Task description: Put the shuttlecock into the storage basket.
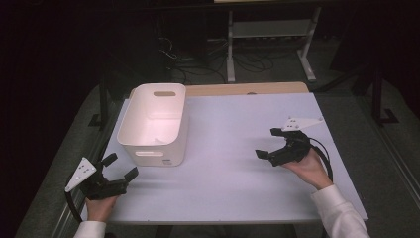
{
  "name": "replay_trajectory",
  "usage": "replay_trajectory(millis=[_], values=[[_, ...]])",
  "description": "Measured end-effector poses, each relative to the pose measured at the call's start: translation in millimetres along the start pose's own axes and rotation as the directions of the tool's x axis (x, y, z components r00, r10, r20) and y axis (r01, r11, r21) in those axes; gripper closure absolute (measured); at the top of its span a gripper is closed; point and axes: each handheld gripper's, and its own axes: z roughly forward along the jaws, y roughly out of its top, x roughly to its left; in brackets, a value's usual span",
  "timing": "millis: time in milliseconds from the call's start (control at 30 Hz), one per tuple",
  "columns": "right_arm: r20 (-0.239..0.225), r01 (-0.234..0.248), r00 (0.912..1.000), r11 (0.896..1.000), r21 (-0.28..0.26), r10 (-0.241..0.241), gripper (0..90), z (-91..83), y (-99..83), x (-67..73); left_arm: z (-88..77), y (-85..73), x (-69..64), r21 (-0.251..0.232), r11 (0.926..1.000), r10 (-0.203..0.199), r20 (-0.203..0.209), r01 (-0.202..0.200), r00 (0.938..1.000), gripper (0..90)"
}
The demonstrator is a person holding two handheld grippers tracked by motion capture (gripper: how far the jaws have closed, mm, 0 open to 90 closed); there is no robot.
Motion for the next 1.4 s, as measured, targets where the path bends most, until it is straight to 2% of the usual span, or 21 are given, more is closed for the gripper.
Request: replay_trajectory(millis=[267,667,733,1067,1400], values=[[0.009,-0.014,0.9999,1.000,-0.007,0.014,0.0,-10.2,-11.9,0.0,0.2,0.0,0.1,-0.004,1.0000,-0.007,0.003,0.007,1.0000,0.0],[0.027,-0.022,0.9994,1.000,-0.010,0.022,0.0,-23.5,-31.6,-0.7,-0.4,0.2,0.2,0.009,0.9999,0.008,0.001,-0.008,1.0000,0.0],[0.037,-0.040,0.9985,0.999,-0.016,0.041,0.0,-28.0,-38.0,-2.1,-0.7,0.2,0.5,0.008,0.9999,0.011,-0.003,-0.011,0.9999,0.0],[0.077,-0.063,0.9948,0.997,-0.040,0.066,0.0,-40.6,-52.3,-8.5,-0.6,0.1,0.5,0.006,0.9999,0.012,-0.001,-0.012,0.9999,0.0],[0.123,-0.071,0.9893,0.995,-0.070,0.080,0.0,-49.3,-64.8,-10.7,-1.5,0.6,-0.6,-0.001,0.9999,0.012,0.003,-0.012,0.9999,0.0]])
